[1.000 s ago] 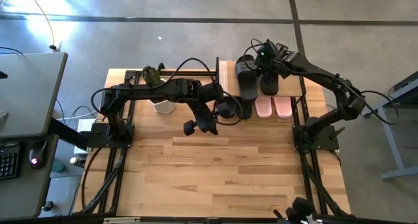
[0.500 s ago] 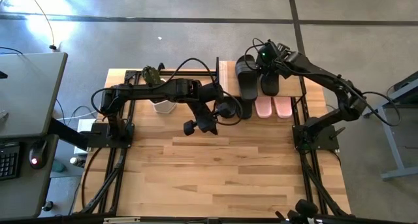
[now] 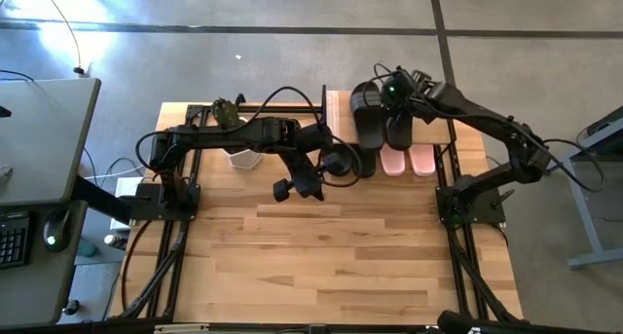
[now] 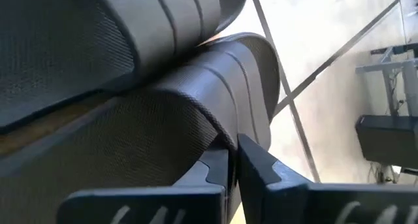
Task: Pick and place slides into the shelf
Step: Adjust the black slipper on the shelf
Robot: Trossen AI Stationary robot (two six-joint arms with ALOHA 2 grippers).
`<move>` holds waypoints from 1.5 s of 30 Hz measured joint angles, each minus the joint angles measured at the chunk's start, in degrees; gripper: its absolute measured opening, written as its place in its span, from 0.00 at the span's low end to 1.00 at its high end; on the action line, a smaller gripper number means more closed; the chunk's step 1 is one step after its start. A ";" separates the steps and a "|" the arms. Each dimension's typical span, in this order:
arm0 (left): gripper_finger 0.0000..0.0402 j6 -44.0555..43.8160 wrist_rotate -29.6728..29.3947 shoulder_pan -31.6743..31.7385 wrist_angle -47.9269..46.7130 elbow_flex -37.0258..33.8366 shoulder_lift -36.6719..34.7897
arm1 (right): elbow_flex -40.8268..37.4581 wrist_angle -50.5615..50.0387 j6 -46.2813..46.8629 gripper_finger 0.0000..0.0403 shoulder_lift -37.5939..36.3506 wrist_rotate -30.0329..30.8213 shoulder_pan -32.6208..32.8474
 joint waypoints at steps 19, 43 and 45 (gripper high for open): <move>0.00 0.00 0.00 0.00 0.01 0.00 0.00 | -0.02 -0.53 0.78 0.00 -0.02 0.76 1.63; 0.00 0.00 0.02 0.00 -0.51 0.02 0.00 | 0.01 -0.67 2.58 0.18 -0.02 -0.83 1.48; 0.00 -0.01 0.00 0.00 -0.56 0.02 0.00 | 0.01 -0.64 3.49 0.21 -0.02 -0.73 1.48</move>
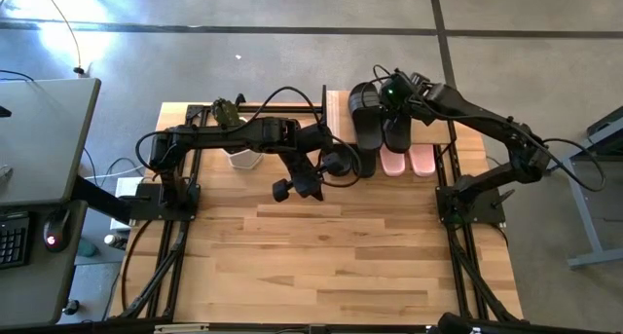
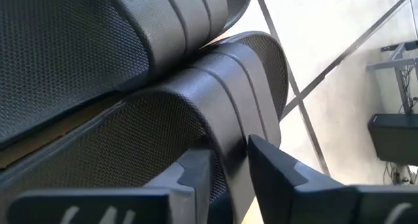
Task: Pick and place slides into the shelf
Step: Adjust the black slipper on the shelf
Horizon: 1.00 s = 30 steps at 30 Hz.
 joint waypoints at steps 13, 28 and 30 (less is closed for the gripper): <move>0.00 -0.01 0.01 0.00 -0.52 0.00 0.00 | 0.00 0.00 0.29 0.26 0.00 0.15 0.00; 0.00 -0.01 0.02 0.00 -0.52 0.00 0.00 | 0.07 -2.22 3.13 0.26 -0.07 0.02 0.02; 0.00 -0.01 0.02 0.00 -0.52 0.00 0.00 | 0.07 -2.23 3.28 0.26 -0.07 -0.11 0.02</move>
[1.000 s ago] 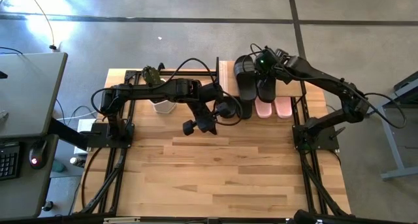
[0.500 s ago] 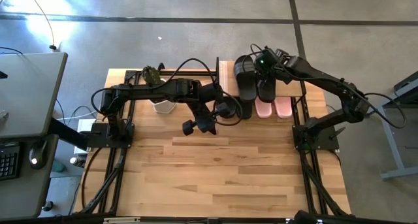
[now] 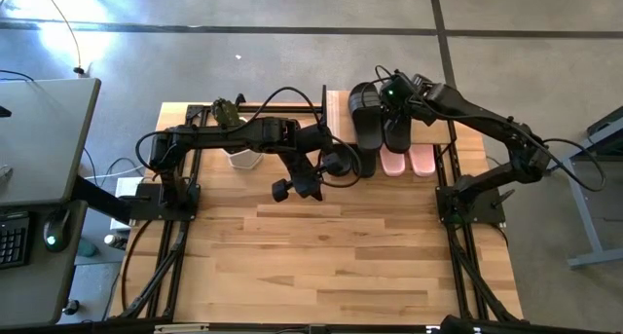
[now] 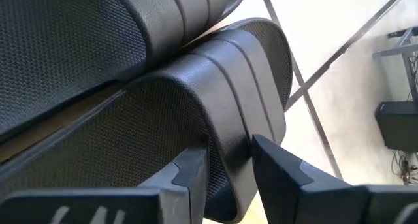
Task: Pick and place slides into the shelf
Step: Adjust the black slipper on the shelf
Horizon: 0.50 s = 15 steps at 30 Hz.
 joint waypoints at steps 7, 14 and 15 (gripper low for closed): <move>0.00 0.00 0.00 0.00 0.00 0.00 0.00 | 0.00 0.00 0.82 0.26 -0.02 -2.25 -0.02; 0.00 0.00 0.02 0.00 0.00 0.00 0.00 | 0.04 -0.64 2.21 0.26 -0.04 -4.51 -0.02; 0.00 0.00 0.02 0.00 0.00 0.00 0.00 | 0.04 -0.63 2.29 0.26 -0.06 -4.58 -0.02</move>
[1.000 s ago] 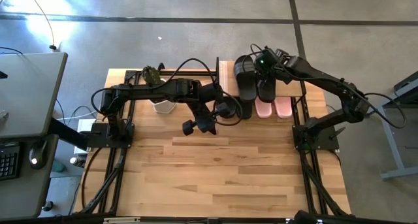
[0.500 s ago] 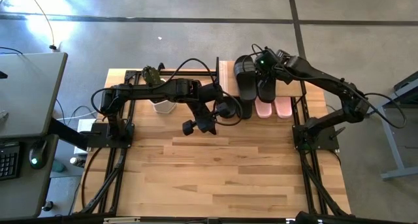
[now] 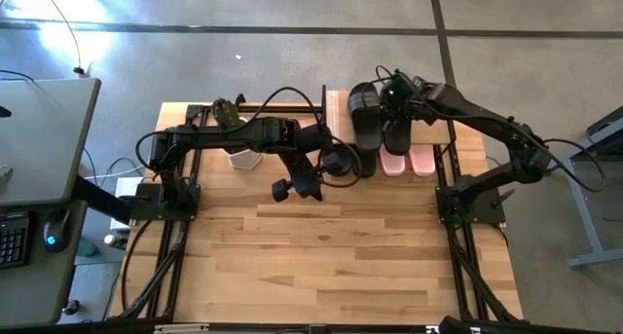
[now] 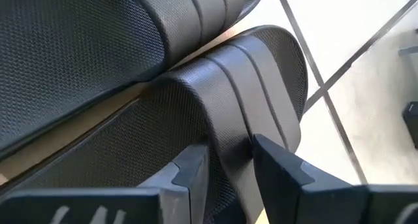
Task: Pick and place slides into the shelf
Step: Adjust the black slipper on the shelf
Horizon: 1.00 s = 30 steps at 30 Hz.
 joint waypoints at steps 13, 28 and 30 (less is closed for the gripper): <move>0.00 0.05 0.42 0.00 -0.02 0.00 0.00 | 0.00 -0.49 0.55 0.26 -2.24 -1.30 -0.04; 0.00 0.02 0.46 0.00 -0.04 0.00 0.00 | -0.02 -0.63 -1.58 0.26 -2.24 -0.33 0.04; 0.00 0.03 0.48 0.00 -0.07 0.00 0.00 | -0.05 -0.65 -1.59 0.26 -2.36 -0.21 0.04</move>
